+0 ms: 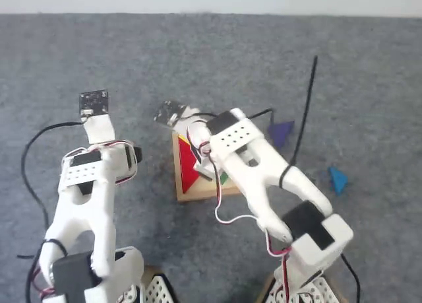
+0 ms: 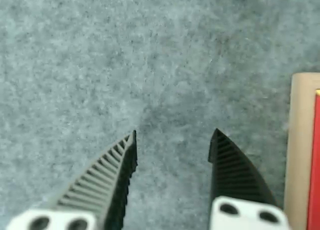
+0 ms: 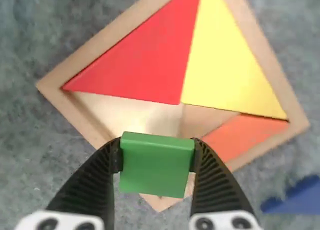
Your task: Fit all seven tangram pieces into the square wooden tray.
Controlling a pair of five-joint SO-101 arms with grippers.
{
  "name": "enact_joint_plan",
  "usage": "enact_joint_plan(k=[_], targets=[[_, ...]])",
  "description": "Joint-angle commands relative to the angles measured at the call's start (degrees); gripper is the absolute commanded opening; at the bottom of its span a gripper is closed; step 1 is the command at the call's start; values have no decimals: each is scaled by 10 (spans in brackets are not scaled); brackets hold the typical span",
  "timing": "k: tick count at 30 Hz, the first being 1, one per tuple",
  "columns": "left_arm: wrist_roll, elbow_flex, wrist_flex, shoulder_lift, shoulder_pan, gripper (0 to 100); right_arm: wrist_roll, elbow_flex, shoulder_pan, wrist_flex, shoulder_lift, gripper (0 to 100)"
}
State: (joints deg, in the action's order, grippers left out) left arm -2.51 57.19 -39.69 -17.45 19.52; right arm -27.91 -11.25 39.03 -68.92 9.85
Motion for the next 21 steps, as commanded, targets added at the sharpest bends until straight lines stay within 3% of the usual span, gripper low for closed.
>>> enact_joint_plan(k=[1,14,21], targets=[[-11,-36,11,-21,7,235,-34,36,32,-3,11,6],[-28,-38,11,-21,27,235,-34,57,30,40,58,11],[-27,-36,11,-21,27,235,-34,77,15,40,76,176]])
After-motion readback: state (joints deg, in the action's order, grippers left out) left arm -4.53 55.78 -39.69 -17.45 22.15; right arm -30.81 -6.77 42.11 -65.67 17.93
